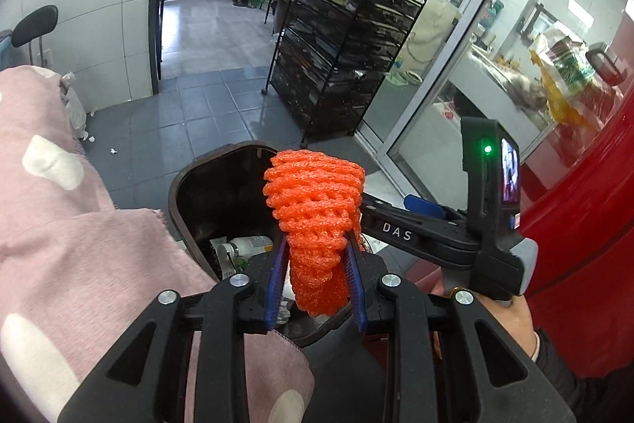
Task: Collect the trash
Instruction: 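Drop the orange mesh net into the bin by opening the left tool, then move both open tools back toward the orange and plastic bag, then grasp the orange with the right tool while the left tool grasps the clear plastic bag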
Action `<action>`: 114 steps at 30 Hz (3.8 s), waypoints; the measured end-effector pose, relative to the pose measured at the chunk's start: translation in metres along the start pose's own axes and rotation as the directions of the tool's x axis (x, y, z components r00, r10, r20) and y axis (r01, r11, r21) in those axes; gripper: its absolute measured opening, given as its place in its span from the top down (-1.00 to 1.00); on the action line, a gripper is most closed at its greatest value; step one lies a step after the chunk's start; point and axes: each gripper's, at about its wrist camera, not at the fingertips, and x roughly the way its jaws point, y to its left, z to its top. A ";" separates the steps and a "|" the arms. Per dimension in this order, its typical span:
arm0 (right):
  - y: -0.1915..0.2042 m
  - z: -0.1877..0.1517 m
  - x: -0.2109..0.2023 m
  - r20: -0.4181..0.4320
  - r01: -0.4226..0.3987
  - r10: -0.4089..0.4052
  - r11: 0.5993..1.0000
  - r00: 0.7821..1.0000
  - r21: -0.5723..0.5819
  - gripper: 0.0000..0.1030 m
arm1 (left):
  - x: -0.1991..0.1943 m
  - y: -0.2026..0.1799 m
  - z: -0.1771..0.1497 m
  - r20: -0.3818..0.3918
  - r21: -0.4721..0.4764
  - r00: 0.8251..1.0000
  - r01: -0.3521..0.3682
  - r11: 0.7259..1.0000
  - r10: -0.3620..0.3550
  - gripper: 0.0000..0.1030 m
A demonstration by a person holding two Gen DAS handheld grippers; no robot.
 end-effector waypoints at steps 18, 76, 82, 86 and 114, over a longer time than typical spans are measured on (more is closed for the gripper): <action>0.006 -0.002 -0.007 -0.002 -0.036 0.036 0.999 0.999 -0.004 -0.66 | -0.012 -0.003 -0.006 0.048 0.032 0.998 -0.034 0.999 0.033 -0.74; 0.507 -0.068 -0.011 -0.419 -0.523 0.315 0.562 0.852 -0.641 -0.74 | -0.252 0.275 -0.115 0.160 -0.630 0.813 -0.353 0.692 0.560 -0.88; 0.523 -0.070 0.018 -0.450 -0.502 0.250 0.598 0.858 -0.625 -0.38 | -0.246 0.289 -0.106 0.151 -0.616 0.819 -0.360 0.701 0.553 -0.88; 0.518 -0.070 0.021 -0.444 -0.503 0.259 0.601 0.858 -0.621 -0.11 | -0.242 0.299 -0.100 0.146 -0.606 0.825 -0.361 0.709 0.545 -0.88; 0.353 -0.004 -0.070 -0.187 -0.458 0.425 0.737 0.886 -0.497 0.05 | -0.139 0.309 -0.042 -0.047 -0.438 0.926 -0.357 0.825 0.376 -0.34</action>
